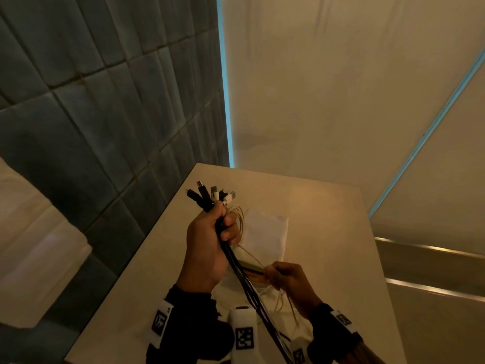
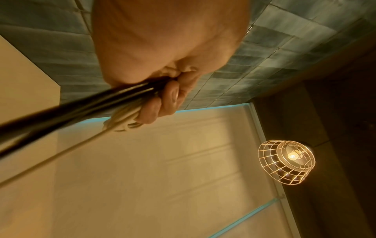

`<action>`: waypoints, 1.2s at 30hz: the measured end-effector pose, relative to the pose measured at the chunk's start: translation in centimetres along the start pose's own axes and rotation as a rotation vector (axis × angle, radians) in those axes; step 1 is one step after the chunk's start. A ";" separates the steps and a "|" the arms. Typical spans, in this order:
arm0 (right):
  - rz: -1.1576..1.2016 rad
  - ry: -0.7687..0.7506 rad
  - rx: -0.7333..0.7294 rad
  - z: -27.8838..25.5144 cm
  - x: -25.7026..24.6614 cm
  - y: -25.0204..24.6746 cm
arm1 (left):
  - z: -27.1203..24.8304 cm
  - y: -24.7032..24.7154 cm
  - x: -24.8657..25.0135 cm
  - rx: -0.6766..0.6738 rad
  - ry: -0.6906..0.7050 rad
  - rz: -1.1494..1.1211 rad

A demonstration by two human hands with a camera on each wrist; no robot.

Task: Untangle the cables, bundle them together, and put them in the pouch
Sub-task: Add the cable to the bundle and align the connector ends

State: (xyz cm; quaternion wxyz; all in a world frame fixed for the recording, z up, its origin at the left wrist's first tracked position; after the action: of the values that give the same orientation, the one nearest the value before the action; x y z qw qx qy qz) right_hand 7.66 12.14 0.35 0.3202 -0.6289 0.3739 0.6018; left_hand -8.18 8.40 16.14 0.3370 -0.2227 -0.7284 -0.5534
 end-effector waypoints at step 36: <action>0.098 -0.175 -0.128 -0.6 -10.9 3.0 | -0.3 0.6 -1.4 0.036 -0.025 -0.047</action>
State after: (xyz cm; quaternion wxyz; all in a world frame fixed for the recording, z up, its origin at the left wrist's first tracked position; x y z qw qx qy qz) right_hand 5.45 11.06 11.43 0.2809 -0.5744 0.3355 0.6918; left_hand -6.78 8.37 15.52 0.3186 -0.2063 -0.7474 -0.5452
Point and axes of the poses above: each hand's wrist, its own z-axis towards the middle knuckle, its own y-axis out of the palm, x = y × z, the point moved 8 cm from there along z, towards the middle knuckle, and after that the axes turned 2 degrees about -x, right-handed, at the moved point
